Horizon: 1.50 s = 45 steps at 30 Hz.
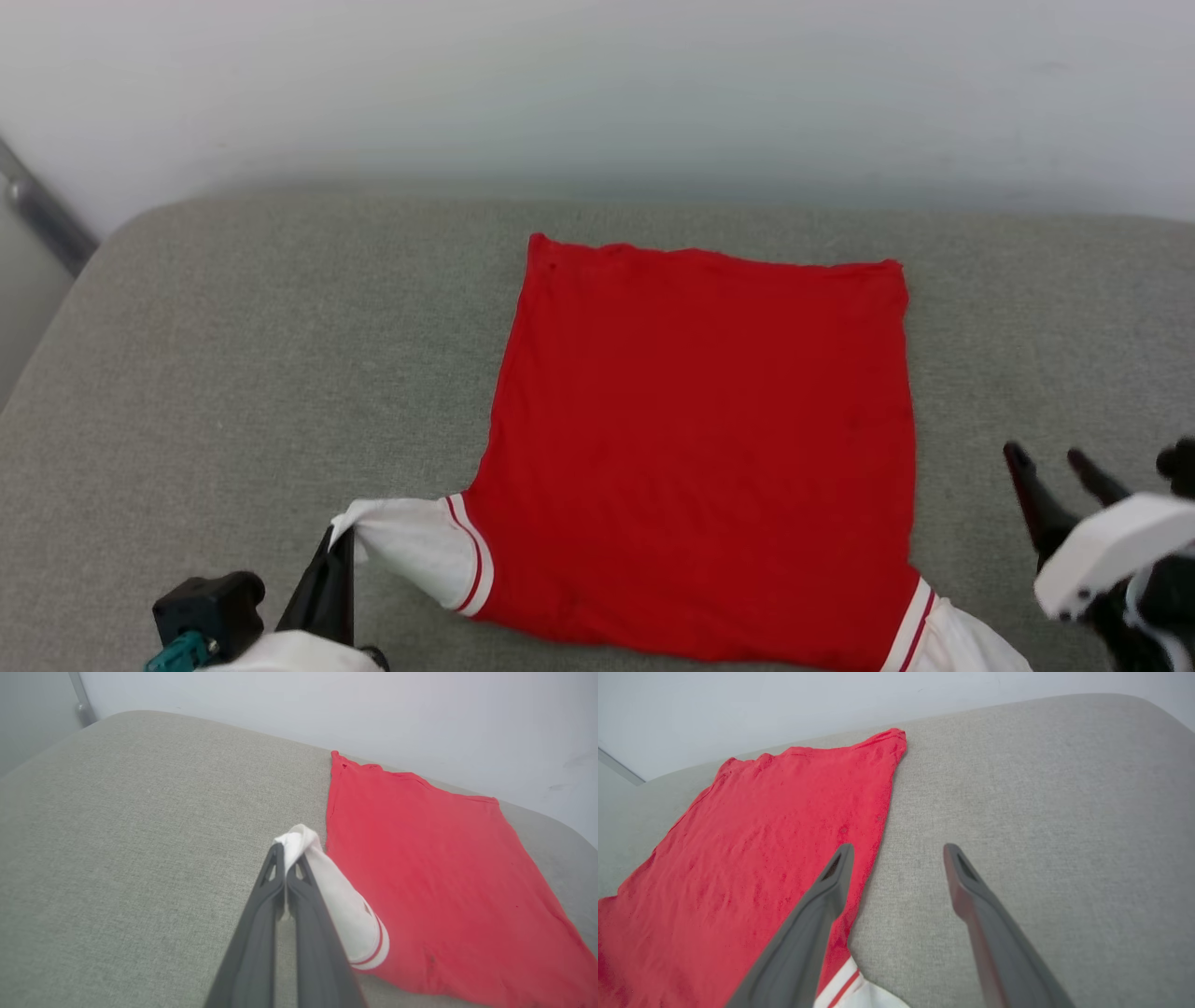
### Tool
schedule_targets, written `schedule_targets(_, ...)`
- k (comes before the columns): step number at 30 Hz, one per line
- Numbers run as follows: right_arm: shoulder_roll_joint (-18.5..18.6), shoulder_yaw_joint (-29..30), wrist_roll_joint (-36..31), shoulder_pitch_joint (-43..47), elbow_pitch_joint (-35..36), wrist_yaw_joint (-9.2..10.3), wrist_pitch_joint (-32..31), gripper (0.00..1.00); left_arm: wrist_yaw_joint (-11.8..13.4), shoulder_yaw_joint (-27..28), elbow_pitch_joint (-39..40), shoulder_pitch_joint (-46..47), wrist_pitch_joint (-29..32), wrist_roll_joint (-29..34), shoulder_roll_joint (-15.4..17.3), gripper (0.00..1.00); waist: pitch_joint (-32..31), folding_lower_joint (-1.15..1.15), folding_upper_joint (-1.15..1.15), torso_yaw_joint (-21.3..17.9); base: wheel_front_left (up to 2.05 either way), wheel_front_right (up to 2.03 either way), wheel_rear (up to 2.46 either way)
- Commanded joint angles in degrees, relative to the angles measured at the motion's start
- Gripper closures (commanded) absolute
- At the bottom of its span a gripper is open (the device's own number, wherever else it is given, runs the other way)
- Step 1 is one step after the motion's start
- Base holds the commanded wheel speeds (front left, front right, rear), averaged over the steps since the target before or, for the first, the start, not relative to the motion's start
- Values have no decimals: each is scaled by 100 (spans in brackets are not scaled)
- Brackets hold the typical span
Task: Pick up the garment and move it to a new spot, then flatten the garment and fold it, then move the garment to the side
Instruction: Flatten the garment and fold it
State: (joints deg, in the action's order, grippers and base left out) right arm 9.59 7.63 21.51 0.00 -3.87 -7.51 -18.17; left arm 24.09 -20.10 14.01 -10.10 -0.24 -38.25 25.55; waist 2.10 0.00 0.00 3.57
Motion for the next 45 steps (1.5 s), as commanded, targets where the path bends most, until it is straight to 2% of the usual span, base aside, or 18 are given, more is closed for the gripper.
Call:
schedule_targets(1, -6, 95, 23, -502, -176, 3, 40, 0, -25, -10, 53, 153, -68, 62, -38, 100, 347, 0, 0, 146, 0, 0, 0)
schedule_targets(8, 390, 441, 48, -2786, -1956, 3, -519, 0, -214, -193, 131, 796, -221, 193, -243, 100, 1172, 0, 0, 487, 0, 0, 0)
schedule_targets(12, 659, 471, -149, -3918, -2926, 3, -910, 0, -410, -331, 41, 1160, -312, 240, -383, 100, 1589, 0, 0, 746, 0, 0, 0)
schedule_targets(17, 801, 509, -514, -5006, -3854, 3, -1614, 0, -615, -463, -41, 1515, -453, 262, -525, 100, 2030, 0, 0, 994, 0, 0, 0)
schedule_targets(24, 822, 812, -1092, -5844, -4681, 3, -2168, 0, -848, -637, -117, 1965, -525, 355, -615, 100, 2417, 0, 0, 1187, 0, 0, 0)
schedule_targets(31, 578, 1027, -1534, -5826, -5399, 3, -2586, 0, -941, -724, -292, 2114, -572, 337, -711, 100, 2462, 0, 0, 1225, 0, 0, 0)
schedule_targets(32, 569, 1066, -1560, -5821, -5445, 3, -2576, 62, -950, -730, -321, 2115, -583, 331, -722, 100, 2447, 0, 0, 1231, 0, 0, 0)
schedule_targets(33, 564, 1094, -1578, -5797, -5507, 3, -2610, 100, -960, -741, -356, 2116, -592, 317, -729, 100, 2416, 0, 0, 1243, 0, 0, 0)
schedule_targets(38, 707, 961, -1574, -5878, -5343, 3, -2247, 100, -1000, -797, -509, 2132, -612, 305, -756, 100, 2197, 0, 0, 1288, 0, 0, 0)
schedule_targets(45, 1045, 25, -1306, -5595, -4875, 4, -1939, 100, -906, -757, -764, 1804, -588, 238, -632, 100, 1465, 0, 0, 1041, 0, 0, 0)
